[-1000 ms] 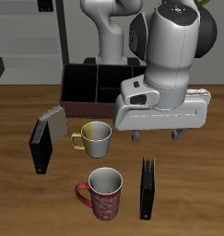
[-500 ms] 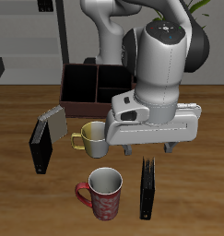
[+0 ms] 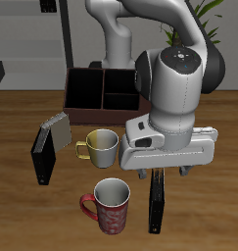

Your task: Place the left black book into the back desk caddy's left compartment and place the yellow book into the back desk caddy's right compartment and place the right black book into the back desk caddy's right compartment

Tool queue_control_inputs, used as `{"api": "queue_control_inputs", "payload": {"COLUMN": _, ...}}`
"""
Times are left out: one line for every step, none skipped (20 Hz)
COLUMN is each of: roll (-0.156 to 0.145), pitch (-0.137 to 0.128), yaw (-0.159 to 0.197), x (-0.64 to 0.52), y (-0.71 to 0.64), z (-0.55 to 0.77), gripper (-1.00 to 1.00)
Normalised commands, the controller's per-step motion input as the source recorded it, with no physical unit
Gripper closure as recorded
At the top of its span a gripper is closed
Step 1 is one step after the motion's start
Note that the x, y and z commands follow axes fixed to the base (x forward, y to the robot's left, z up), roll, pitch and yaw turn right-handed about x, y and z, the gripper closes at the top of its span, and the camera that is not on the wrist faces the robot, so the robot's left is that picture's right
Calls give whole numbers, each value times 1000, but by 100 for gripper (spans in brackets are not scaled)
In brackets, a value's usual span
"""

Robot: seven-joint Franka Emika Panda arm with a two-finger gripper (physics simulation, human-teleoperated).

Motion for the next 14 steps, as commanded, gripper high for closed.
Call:
{"api": "queue_control_inputs", "payload": {"roll": -42, "pitch": -2, "yaw": -37, "x": 23, "y": 12, "z": -168, "gripper": -100}}
{"api": "queue_control_inputs", "payload": {"roll": -10, "pitch": 25, "yaw": -47, "x": -50, "y": 47, "z": -207, "gripper": -100}}
{"api": "queue_control_inputs", "payload": {"roll": 14, "pitch": 30, "yaw": 34, "x": 33, "y": 127, "z": -349, "gripper": -100}}
{"api": "queue_control_inputs", "payload": {"roll": -21, "pitch": 7, "yaw": -14, "x": 2, "y": -36, "z": -131, "gripper": -100}}
{"api": "queue_control_inputs", "payload": {"roll": 1, "pitch": 50, "yaw": -74, "x": 44, "y": 71, "z": -377, "gripper": -100}}
{"api": "queue_control_inputs", "payload": {"roll": 3, "pitch": 33, "yaw": 17, "x": 19, "y": 77, "z": -341, "gripper": -100}}
{"api": "queue_control_inputs", "payload": {"roll": 0, "pitch": 0, "yaw": 0, "x": -45, "y": -15, "z": 4, "gripper": -100}}
{"api": "queue_control_inputs", "payload": {"roll": -5, "pitch": 79, "yaw": -83, "x": 43, "y": 210, "z": -684, "gripper": -100}}
{"api": "queue_control_inputs", "payload": {"roll": 33, "pitch": 15, "yaw": 33, "x": -45, "y": 90, "z": -248, "gripper": -100}}
{"api": "queue_control_inputs", "payload": {"roll": -35, "pitch": 42, "yaw": -71, "x": -49, "y": 25, "z": -294, "gripper": -100}}
{"api": "queue_control_inputs", "payload": {"roll": 25, "pitch": 25, "yaw": 15, "x": -30, "y": 189, "z": -335, "gripper": -100}}
{"api": "queue_control_inputs", "payload": {"roll": 25, "pitch": 46, "yaw": -20, "x": -19, "y": 98, "z": -308, "gripper": -100}}
{"api": "queue_control_inputs", "payload": {"roll": -15, "pitch": 49, "yaw": -58, "x": 32, "y": 122, "z": -332, "gripper": -100}}
{"api": "queue_control_inputs", "payload": {"roll": 37, "pitch": 30, "yaw": 13, "x": -24, "y": 166, "z": -291, "gripper": -100}}
